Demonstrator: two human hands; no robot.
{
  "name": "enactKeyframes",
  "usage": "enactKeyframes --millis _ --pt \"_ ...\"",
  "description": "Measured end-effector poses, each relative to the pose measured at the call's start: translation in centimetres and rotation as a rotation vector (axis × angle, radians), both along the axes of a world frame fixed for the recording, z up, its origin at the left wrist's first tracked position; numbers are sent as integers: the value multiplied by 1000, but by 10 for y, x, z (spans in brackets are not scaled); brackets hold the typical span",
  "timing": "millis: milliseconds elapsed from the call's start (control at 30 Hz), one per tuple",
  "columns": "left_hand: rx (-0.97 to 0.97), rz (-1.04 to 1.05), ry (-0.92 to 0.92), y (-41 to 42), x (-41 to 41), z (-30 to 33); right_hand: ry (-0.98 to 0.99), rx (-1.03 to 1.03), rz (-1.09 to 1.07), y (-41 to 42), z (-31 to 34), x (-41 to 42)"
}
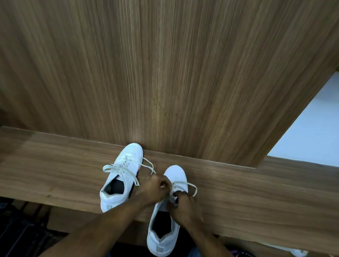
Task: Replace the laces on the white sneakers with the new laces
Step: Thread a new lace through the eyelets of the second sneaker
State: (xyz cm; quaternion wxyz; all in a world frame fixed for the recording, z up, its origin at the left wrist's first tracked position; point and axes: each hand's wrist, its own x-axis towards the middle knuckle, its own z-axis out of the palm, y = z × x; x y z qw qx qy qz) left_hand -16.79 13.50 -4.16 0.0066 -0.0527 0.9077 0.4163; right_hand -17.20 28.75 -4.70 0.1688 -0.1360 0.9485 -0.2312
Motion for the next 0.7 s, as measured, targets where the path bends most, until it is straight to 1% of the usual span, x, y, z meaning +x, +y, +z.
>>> enactKeyframes --millis 100,167,367,533,600,700 --pt "-154 4 -125 7 5 -13 -53 -75 -103 3 -4 -3" --pt "-256 39 -149 11 5 -14 -123 -143 -147 6 -10 -7" --pt "-313 112 -150 22 0 -15 -202 -313 -184 17 -60 -30" --pt "-357 118 -151 27 -1 -20 -194 -363 -165 18 -65 -32" --pt "-390 113 -149 28 -3 -20 -187 -359 -163 16 -51 -27" --pt "-458 97 -162 30 -6 -22 -203 -371 -162 16 -49 -26"
